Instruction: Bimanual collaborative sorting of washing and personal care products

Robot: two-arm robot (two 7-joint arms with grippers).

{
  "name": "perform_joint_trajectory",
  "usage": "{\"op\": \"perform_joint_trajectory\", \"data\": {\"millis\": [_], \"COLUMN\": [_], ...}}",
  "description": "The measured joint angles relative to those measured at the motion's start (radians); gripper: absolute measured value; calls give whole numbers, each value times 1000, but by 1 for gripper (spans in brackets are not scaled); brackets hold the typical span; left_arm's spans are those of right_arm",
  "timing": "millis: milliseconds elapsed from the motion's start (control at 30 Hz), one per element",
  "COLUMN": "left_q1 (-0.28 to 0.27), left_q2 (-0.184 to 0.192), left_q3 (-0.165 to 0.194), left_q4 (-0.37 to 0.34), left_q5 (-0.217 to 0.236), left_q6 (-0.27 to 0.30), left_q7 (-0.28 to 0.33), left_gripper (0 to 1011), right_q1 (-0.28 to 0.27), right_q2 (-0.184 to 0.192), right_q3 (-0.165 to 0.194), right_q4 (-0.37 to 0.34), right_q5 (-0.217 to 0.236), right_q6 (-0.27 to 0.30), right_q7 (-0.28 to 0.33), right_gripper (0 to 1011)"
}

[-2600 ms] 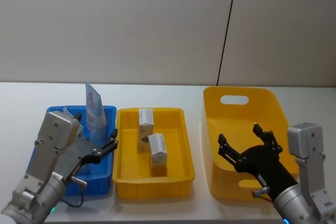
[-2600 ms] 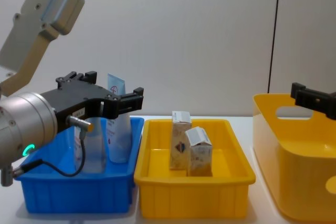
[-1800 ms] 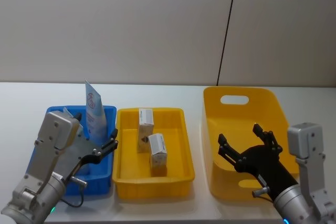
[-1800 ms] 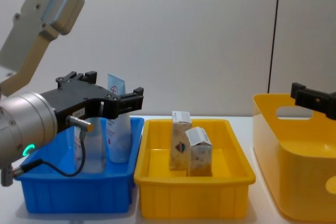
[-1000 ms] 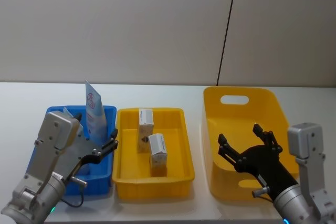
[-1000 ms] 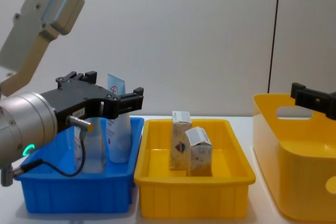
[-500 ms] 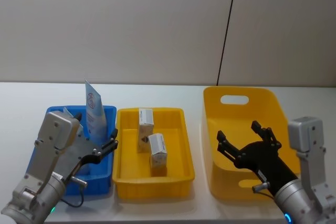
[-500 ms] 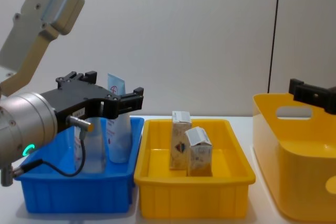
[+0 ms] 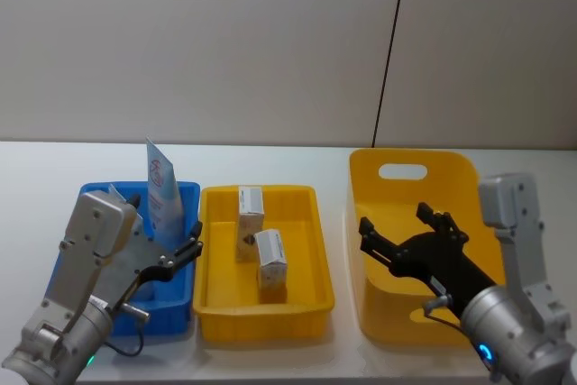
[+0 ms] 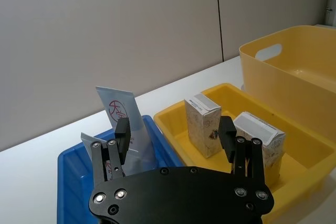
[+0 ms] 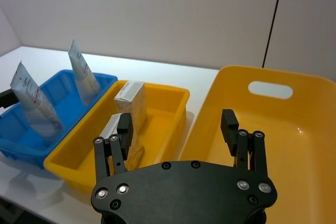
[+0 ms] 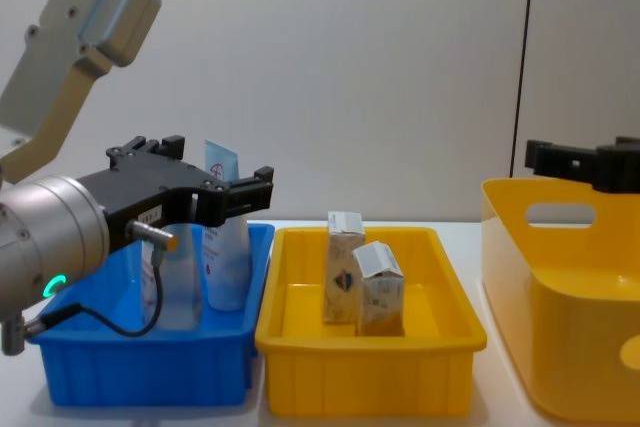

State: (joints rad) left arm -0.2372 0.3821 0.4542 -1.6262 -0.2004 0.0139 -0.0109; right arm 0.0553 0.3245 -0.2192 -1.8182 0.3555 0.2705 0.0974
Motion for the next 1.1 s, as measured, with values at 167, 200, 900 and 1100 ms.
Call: {"op": "perform_joint_trajectory", "data": {"millis": [167,200,900,1100], "left_q1": [0,0,0,0], "left_q2": [0,0,0,0], "left_q3": [0,0,0,0], "left_q4": [0,0,0,0], "left_q5": [0,0,0,0], "left_q6": [0,0,0,0], "left_q7": [0,0,0,0], "left_gripper": [1001,1001,1001,1001], "right_q1": [27,40,212,243], "right_q2": [-12,-16,-68,-80], "right_q3": [-11,-17,-123,-150], "right_q4": [-3,-2,134,180], "right_q5": [2,2,-57,-74], "right_q6": [71,97,252,257], "right_q7": [-13,-19,-28,-19], "right_gripper": [1002,1002,1002,1003]}}
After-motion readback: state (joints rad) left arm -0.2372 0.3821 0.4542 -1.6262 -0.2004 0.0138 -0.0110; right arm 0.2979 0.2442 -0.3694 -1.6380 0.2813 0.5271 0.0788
